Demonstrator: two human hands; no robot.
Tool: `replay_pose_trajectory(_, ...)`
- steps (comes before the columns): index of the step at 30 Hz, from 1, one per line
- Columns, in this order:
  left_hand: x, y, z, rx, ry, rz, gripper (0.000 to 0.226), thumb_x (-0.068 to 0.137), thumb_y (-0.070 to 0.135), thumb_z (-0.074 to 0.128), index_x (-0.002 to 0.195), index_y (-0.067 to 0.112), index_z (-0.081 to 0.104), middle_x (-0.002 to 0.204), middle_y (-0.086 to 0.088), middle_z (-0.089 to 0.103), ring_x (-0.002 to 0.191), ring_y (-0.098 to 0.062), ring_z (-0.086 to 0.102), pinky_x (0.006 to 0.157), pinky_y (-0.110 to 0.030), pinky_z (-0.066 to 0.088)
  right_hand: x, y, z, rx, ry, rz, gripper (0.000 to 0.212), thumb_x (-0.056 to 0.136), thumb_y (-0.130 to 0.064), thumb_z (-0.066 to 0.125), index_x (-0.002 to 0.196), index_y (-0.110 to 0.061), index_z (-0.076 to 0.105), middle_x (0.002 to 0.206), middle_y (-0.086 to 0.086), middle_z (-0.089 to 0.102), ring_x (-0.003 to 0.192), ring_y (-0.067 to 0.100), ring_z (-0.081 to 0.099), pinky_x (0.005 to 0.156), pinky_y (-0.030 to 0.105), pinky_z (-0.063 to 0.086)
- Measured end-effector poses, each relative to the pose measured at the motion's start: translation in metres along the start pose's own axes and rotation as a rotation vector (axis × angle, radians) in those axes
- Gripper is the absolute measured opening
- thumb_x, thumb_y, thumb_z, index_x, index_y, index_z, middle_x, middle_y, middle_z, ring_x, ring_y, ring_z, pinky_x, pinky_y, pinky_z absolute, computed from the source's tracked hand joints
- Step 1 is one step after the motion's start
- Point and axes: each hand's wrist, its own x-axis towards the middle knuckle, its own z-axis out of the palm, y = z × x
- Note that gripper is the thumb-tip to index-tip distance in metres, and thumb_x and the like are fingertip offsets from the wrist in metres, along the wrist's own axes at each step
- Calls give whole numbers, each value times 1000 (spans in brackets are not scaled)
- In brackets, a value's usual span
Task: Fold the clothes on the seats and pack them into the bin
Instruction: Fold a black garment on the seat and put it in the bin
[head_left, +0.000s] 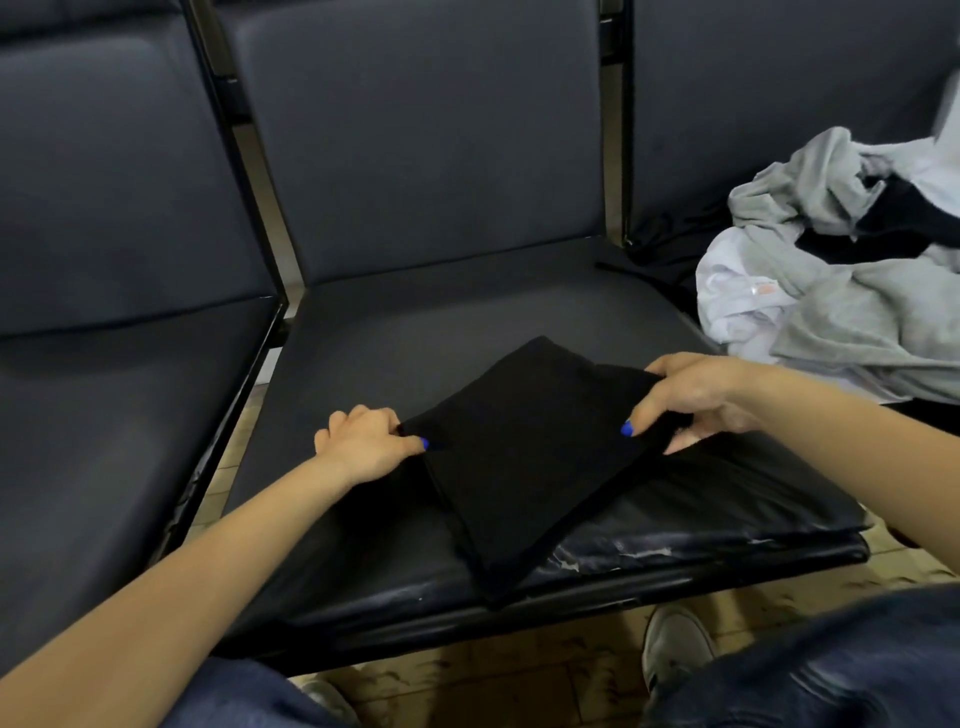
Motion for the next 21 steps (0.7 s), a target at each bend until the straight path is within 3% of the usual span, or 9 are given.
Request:
replay_pose_trajectory(2,-5,2,0,-280,-50,41,25,92,40,55,88,16,52,101,-5,55,101,-24,51,84,-34,36,-1,0,-6,215,75,-27,34,79,14,62,102,-9,51,101,15,62,83,28,62,53,34,56)
replay_pose_trajectory(4,-15,6,-3,-832,-197,68,10,94,19,54,94,9,51,94,-13,64,81,-21,63,79,-34,48,-1,0,-11,394,213,-63,28,82,14,59,94,-9,49,87,10,58,71,20,58,50,33,51)
replay_pose_trajectory(6,-29,12,-8,-1266,-361,29,5,94,1,49,93,5,50,85,-18,70,69,-27,70,73,-40,58,1,1,-15,430,265,-86,30,84,8,61,110,-3,50,95,11,60,73,19,58,54,30,47)
replay_pose_trajectory(7,-32,14,-9,-1351,-399,-10,9,93,-5,48,91,3,51,80,-20,71,67,-31,70,70,-43,60,-1,1,-14,373,231,-79,32,84,1,64,113,1,50,102,14,61,79,22,61,57,31,50)
replay_pose_trajectory(10,-33,18,-4,-1375,-452,-125,16,87,-16,48,84,-5,58,78,-22,70,67,-35,71,63,-43,59,-15,-3,-9,-69,81,9,26,86,-25,69,90,-8,49,94,21,61,80,30,64,69,38,53)
replay_pose_trajectory(12,-33,18,-1,-1356,-493,-180,10,84,-10,58,91,-6,64,86,-24,71,72,-34,72,63,-40,60,-20,-5,-5,-360,81,67,39,87,-42,64,94,-8,47,85,16,65,66,25,61,64,32,50)
replay_pose_trajectory(15,-33,22,1,-1336,-473,-214,23,82,5,68,103,-4,65,84,-24,71,80,-32,71,60,-36,61,-23,0,1,-590,64,161,53,86,-59,55,94,-6,54,68,6,61,53,18,53,57,23,39)
replay_pose_trajectory(18,-35,27,0,-1378,-475,-210,26,84,7,67,108,-2,63,91,-22,71,85,-29,66,56,-35,60,-21,7,15,-511,21,110,39,86,-46,64,80,-8,53,68,4,55,50,14,46,49,21,36)
replay_pose_trajectory(21,-35,31,-4,-1507,-475,-134,20,87,7,59,106,6,62,116,-19,63,94,-29,62,59,-39,60,-13,13,31,-159,96,-21,26,85,-19,66,102,-5,53,90,9,56,65,17,54,51,22,44)
